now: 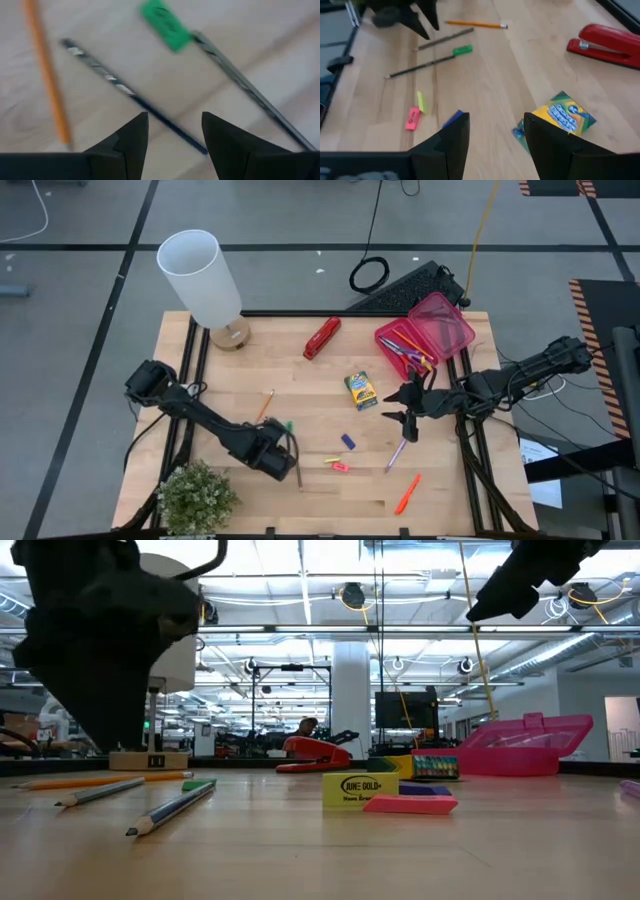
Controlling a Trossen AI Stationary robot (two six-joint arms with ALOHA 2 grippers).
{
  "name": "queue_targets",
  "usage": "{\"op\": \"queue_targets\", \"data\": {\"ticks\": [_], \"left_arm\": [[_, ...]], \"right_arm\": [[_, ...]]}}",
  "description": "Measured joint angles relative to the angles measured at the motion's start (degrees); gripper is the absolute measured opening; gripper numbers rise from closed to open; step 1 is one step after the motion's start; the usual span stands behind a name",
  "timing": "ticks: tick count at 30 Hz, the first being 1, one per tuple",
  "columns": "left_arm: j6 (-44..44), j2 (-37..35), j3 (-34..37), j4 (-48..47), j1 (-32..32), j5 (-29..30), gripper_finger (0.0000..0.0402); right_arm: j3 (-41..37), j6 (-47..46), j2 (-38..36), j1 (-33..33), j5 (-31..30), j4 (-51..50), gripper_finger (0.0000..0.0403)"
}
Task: Pack school essentials
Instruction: Put the left black pencil into the pink supply box
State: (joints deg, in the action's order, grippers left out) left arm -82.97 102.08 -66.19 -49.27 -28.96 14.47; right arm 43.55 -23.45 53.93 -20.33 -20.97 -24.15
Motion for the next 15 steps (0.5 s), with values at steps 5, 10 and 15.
{"op": "queue_targets", "data": {"ticks": [5,10,15], "left_arm": [[-7.96,0.0,0.02,-4.17,0.08,0.12,0.0189],[-11.01,-0.02,0.02,-3.94,1.18,0.1,0.0189],[-13.46,-0.02,0.02,-3.94,1.52,0.02,0.0189]], "right_arm": [[0.0,1.69,0.0,-0.01,0.17,0.36,0.0178],[0.0,5.55,0.0,0.69,0.16,0.38,0.0178],[0.0,6.17,0.0,1.63,0.2,0.36,0.0178]]}}
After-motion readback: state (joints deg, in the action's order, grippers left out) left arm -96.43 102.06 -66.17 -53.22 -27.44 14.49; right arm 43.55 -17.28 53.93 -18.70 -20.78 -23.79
